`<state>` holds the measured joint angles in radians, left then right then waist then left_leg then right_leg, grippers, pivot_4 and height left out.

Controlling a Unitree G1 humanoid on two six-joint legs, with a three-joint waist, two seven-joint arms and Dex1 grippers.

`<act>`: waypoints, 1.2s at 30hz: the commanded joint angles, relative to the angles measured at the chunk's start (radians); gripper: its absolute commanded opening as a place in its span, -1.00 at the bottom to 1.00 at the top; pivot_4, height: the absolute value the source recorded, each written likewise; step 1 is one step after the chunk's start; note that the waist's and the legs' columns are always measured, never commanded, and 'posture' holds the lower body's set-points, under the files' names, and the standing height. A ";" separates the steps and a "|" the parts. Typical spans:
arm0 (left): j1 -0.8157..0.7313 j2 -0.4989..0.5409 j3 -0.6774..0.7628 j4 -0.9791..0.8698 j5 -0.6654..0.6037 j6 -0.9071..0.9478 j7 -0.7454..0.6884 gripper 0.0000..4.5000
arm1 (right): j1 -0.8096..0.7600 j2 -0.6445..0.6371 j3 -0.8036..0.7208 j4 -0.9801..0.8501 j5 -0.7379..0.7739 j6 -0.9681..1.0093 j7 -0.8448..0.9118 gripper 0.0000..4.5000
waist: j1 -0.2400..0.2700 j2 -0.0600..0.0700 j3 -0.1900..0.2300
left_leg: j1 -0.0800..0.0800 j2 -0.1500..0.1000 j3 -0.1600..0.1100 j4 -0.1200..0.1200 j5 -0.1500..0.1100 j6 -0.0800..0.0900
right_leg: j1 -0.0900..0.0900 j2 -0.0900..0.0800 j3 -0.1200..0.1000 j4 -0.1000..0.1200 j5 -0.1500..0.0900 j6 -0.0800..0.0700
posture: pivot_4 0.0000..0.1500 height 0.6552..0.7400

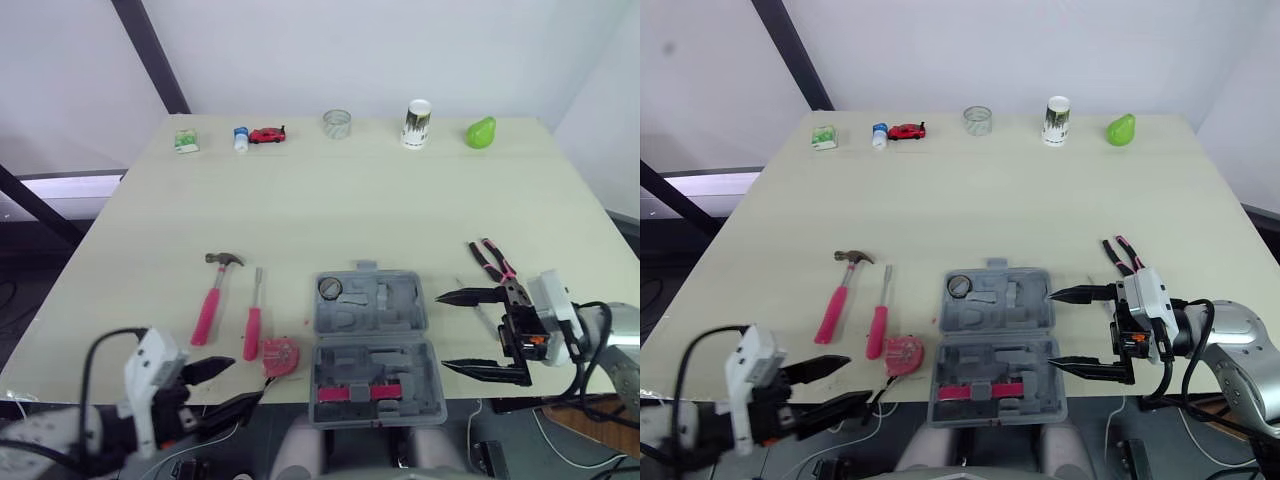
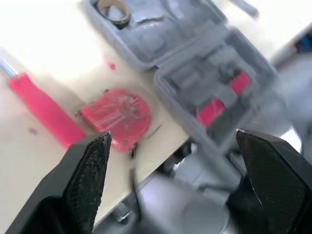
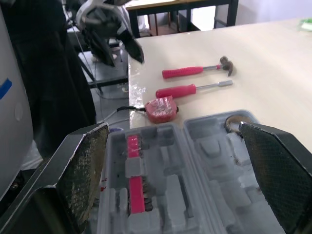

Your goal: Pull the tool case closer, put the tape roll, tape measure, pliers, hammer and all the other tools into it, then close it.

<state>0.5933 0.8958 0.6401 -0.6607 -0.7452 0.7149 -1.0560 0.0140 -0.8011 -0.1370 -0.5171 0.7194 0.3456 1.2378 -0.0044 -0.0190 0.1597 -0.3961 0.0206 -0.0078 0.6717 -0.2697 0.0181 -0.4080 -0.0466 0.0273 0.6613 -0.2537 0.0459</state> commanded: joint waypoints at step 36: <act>-0.708 0.004 -0.814 0.678 0.605 -0.633 -0.271 0.92 | 0.091 -0.042 -0.060 -0.151 0.015 0.014 -0.088 1.00 | -0.007 -0.003 0.002 | -0.002 0.000 0.000 0.000 0.000 0.000 | -0.001 0.001 0.000 0.001 0.003 0.005 | 1.00 1.00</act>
<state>-0.1319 0.9033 -0.1681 0.0374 -0.1416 0.1022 -1.3279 0.1114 -0.8350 -0.1724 -0.6337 0.7104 0.3660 1.1480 -0.0109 -0.0220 0.1616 -0.3978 0.0210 -0.0082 0.6717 -0.2697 0.0183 -0.4092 -0.0458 0.0278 0.6627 -0.2512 0.0506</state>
